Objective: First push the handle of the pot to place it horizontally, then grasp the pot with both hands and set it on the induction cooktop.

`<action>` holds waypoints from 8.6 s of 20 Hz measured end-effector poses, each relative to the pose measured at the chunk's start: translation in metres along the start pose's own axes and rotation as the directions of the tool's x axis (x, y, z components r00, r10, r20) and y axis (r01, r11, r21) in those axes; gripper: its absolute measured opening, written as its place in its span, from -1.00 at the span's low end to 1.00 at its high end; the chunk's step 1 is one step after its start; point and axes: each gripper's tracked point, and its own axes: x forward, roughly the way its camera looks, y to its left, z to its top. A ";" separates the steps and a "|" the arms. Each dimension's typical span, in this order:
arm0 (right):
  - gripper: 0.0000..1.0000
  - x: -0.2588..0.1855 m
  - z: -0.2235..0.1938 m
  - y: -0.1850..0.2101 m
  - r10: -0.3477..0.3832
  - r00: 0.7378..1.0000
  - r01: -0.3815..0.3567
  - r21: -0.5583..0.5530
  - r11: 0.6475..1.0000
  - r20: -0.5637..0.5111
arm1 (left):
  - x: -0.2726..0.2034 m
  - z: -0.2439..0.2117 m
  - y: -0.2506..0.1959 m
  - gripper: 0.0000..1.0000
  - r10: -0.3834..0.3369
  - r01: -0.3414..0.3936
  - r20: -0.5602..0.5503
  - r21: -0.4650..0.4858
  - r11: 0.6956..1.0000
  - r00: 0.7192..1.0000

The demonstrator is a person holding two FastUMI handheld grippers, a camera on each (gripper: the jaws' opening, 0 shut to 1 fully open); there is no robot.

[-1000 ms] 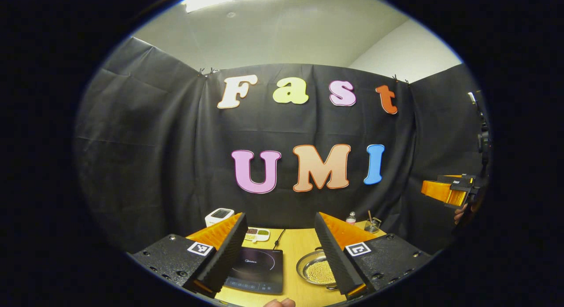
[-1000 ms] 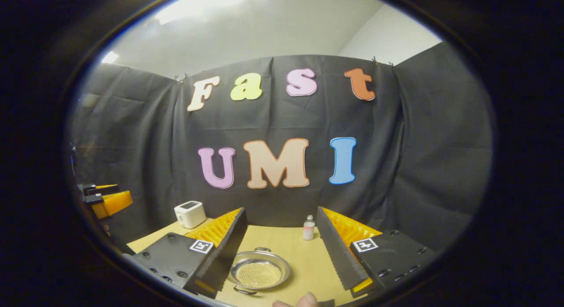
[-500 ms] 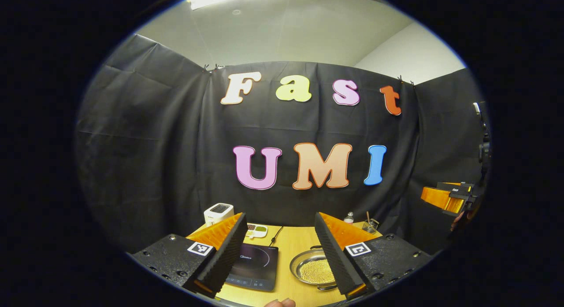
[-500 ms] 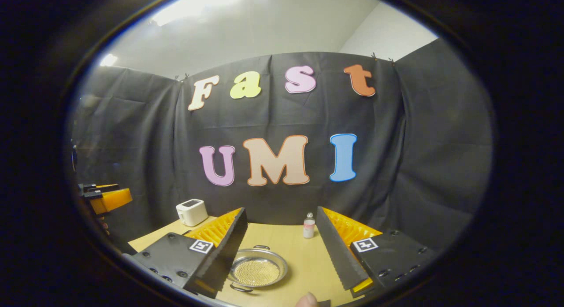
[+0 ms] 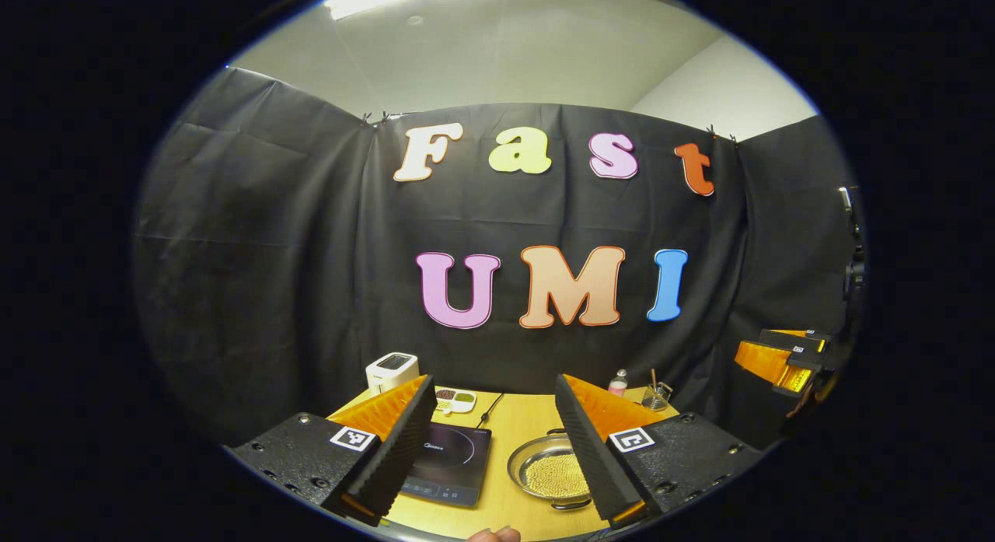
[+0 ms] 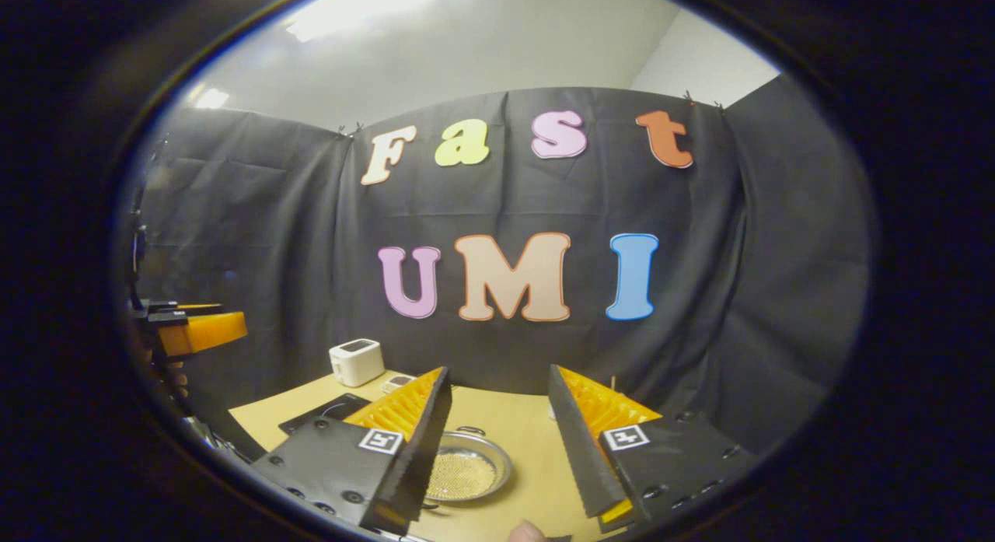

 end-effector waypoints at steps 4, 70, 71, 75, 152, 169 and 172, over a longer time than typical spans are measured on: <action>0.01 0.009 -0.018 0.006 0.031 0.999 -0.031 -0.006 1.000 -0.024 | -0.006 0.004 -0.001 0.77 0.029 -0.030 0.006 0.028 0.999 1.000; -0.98 0.045 -0.427 0.167 0.180 0.331 0.114 0.228 0.967 -0.926 | 0.104 -0.085 0.162 0.81 0.096 -0.110 -0.122 -0.120 0.987 0.988; -0.98 0.044 -0.428 0.164 0.178 0.331 0.120 0.228 0.966 -0.927 | 0.104 -0.084 0.161 0.77 0.096 -0.111 -0.120 -0.120 0.987 0.988; -0.99 0.042 -0.431 0.147 0.166 0.325 0.132 0.218 0.967 -0.931 | 0.103 -0.084 0.155 0.77 0.111 -0.125 -0.121 -0.122 0.985 0.986; 0.46 0.168 -0.461 -0.052 0.024 0.404 0.356 0.181 0.917 -0.914 | 0.209 -0.419 -0.014 0.87 -0.303 0.205 -0.861 -0.237 0.950 0.408; 0.20 0.177 -0.482 -0.047 0.107 0.367 0.342 0.241 0.908 -0.924 | 0.223 -0.460 -0.022 0.32 -0.230 0.241 -0.934 -0.165 0.956 0.273; -0.05 0.177 -0.481 -0.044 0.151 0.368 0.349 0.287 0.892 -0.917 | 0.222 -0.458 -0.023 0.19 -0.259 0.235 -0.930 -0.199 0.951 0.261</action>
